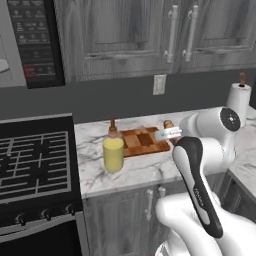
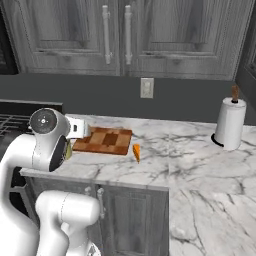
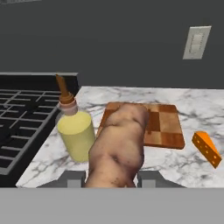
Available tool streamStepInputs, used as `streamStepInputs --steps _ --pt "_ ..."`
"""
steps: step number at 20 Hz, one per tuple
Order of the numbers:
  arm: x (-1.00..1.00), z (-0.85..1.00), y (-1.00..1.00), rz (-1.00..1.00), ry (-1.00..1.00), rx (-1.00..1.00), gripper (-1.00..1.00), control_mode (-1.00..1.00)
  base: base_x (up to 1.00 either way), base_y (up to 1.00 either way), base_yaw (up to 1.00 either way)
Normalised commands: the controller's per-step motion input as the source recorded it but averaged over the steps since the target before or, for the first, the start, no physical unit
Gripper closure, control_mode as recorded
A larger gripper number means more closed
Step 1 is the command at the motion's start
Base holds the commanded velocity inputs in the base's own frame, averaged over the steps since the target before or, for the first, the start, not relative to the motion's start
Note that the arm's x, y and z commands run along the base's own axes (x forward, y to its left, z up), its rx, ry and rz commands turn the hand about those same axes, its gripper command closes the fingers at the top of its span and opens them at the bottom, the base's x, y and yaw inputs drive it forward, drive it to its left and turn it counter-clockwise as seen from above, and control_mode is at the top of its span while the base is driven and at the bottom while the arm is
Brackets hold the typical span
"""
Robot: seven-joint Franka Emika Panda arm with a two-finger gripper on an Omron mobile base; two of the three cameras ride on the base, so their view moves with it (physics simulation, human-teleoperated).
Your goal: Retrieve the reheated potato from the microwave, then place the potato, cheese, and condiment on the cutting board.
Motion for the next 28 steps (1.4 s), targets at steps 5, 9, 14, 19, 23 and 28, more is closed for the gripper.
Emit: streamStepInputs --steps 5,9,14,19,23,28 --pt "0.00 0.00 0.00 0.00 0.00 0.00 1.00 1.00 0.43 0.00 0.00" --pt "0.00 0.00 0.00 0.00 0.00 0.00 1.00 1.00 0.46 0.00 0.00" --pt "0.00 0.00 0.00 0.00 0.00 0.00 1.00 1.00 0.50 0.00 0.00" --pt "0.00 0.00 0.00 0.00 0.00 0.00 1.00 1.00 0.41 0.00 0.00" --pt "0.00 0.00 0.00 0.00 0.00 0.00 1.00 1.00 0.40 0.00 0.00" --pt "0.00 0.00 0.00 0.00 0.00 0.00 1.00 1.00 0.32 0.00 0.00"
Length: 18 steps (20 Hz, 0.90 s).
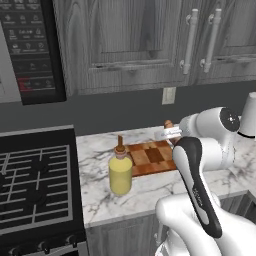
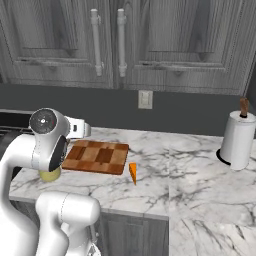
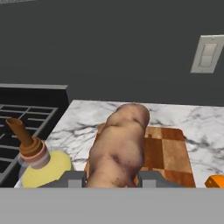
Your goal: Retrieve the reheated potato from the microwave, then place the potato, cheese, and condiment on the cutting board.
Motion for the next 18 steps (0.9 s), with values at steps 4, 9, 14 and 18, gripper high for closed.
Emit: streamStepInputs --steps 4,9,14,18 --pt "0.00 0.00 0.00 0.00 0.00 0.00 1.00 1.00 0.00 0.00 0.00" --pt "0.00 0.00 0.00 0.00 0.00 0.00 1.00 1.00 0.00 0.00 0.00" --pt "0.00 0.00 0.00 0.00 0.00 0.00 1.00 1.00 0.00 0.00 0.00" --pt "0.00 0.00 0.00 0.00 0.00 0.00 1.00 -1.00 0.00 0.00 0.00"
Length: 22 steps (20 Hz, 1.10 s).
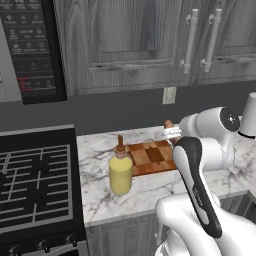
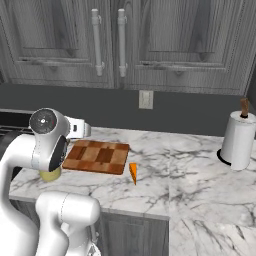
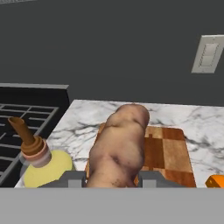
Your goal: Retrieve the reheated potato from the microwave, then place the potato, cheese, and condiment on the cutting board.
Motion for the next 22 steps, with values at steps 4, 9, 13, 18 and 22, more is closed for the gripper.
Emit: streamStepInputs --steps 4,9,13,18,22 --pt "0.00 0.00 0.00 0.00 0.00 0.00 1.00 -1.00 0.00 0.00 0.00" --pt "0.00 0.00 0.00 0.00 0.00 0.00 1.00 -1.00 0.00 0.00 0.00" --pt "-0.04 0.00 0.00 0.00 -0.01 0.00 1.00 -1.00 0.00 0.00 0.00" --pt "0.12 -0.17 -0.27 0.00 0.04 0.00 1.00 -1.00 0.00 0.00 0.00" --pt "0.17 -0.23 -0.47 -0.01 0.08 0.00 1.00 -1.00 0.00 0.00 0.00"
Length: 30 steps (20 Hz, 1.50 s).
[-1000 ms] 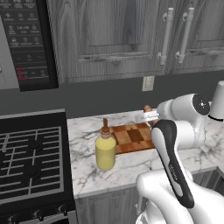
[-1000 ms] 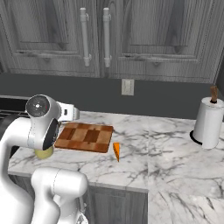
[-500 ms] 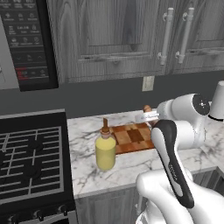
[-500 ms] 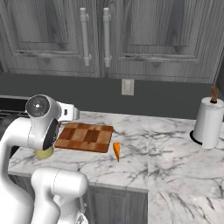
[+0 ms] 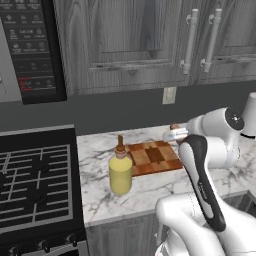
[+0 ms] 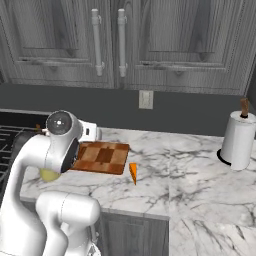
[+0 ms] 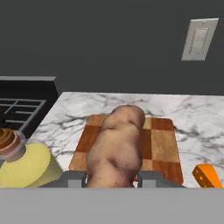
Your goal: Retrieve the reheated potato from the microwave, then place the potato, cheese, and condiment on the cutting board.
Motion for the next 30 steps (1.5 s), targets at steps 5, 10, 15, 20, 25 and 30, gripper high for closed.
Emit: streamStepInputs --steps 5,10,15,20,25,30 --pt "0.29 -0.36 -0.38 -0.01 0.13 0.00 1.00 -1.00 0.00 0.00 0.00" --pt "0.48 -0.47 -0.16 0.00 0.14 0.00 1.00 -1.00 0.00 0.00 0.00" --pt "0.54 -0.47 -0.01 0.00 0.07 -0.01 1.00 -1.00 0.00 0.00 0.00" --pt "0.51 -0.51 -0.01 0.00 0.01 0.00 1.00 -1.00 0.00 0.00 0.00" --pt "0.47 -0.52 -0.04 0.00 0.00 -0.02 1.00 -1.00 0.00 0.00 0.00" --pt "0.51 -0.41 -0.15 0.00 0.03 -0.01 1.00 -1.00 0.00 0.00 0.00"
